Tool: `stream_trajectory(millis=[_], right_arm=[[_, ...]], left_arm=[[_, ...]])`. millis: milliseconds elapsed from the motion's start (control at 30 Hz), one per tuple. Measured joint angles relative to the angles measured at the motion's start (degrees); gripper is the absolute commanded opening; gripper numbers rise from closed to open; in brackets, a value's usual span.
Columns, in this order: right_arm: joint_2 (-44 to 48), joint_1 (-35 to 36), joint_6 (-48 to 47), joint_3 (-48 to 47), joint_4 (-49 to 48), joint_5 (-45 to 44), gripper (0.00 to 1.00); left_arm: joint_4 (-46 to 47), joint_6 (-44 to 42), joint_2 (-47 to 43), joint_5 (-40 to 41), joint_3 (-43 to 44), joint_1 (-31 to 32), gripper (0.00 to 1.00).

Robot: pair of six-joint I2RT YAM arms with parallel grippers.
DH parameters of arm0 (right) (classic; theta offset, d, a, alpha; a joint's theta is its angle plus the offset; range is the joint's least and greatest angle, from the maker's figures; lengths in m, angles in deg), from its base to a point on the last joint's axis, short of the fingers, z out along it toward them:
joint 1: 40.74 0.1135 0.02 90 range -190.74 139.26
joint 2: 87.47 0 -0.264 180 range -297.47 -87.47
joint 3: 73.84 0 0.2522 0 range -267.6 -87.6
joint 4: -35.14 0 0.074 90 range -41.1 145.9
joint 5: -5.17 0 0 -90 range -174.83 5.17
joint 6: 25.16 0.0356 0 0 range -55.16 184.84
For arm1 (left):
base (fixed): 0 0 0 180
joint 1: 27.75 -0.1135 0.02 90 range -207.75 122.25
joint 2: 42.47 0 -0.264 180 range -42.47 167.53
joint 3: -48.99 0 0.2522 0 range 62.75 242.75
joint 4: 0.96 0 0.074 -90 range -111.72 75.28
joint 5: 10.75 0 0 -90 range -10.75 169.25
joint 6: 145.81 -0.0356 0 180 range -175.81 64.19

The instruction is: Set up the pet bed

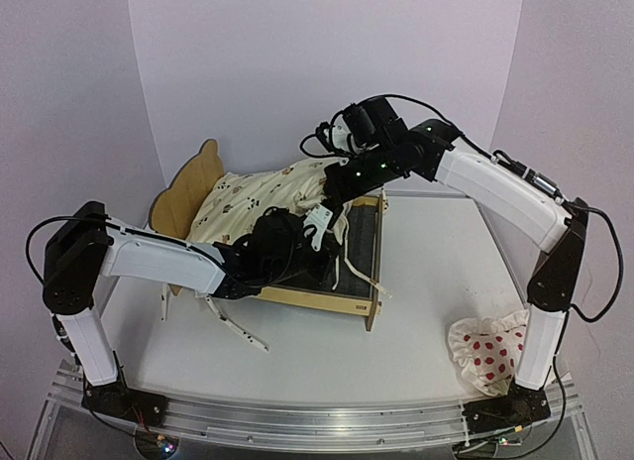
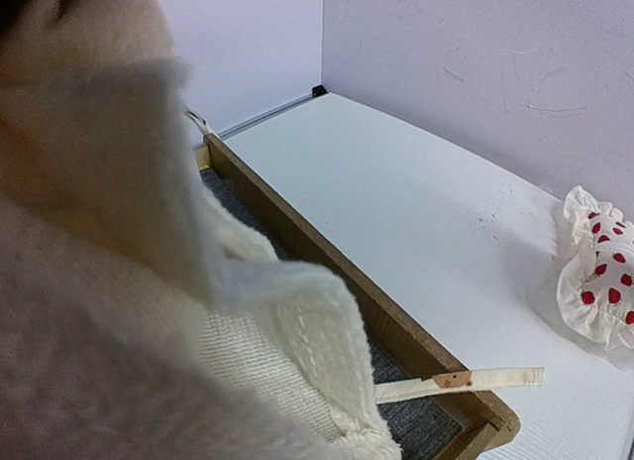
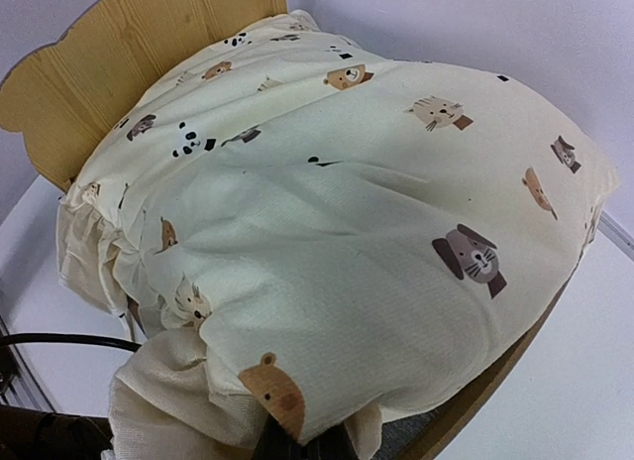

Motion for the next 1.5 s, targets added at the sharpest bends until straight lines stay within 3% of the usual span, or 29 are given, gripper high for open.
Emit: stream_trajectory(millis=[900, 1500], right_arm=[[0.7, -0.1, 0.8, 2.5, -0.4, 0.0, 0.0], [2.0, -0.1, 1.1, 6.5, -1.4, 0.0, 0.0]], left_arm=[[1.3, 6.6, -0.7, -3.2, -6.9, 0.1, 0.0], [1.1, 9.7, -0.6, -3.4, -6.8, 3.0, 0.0]])
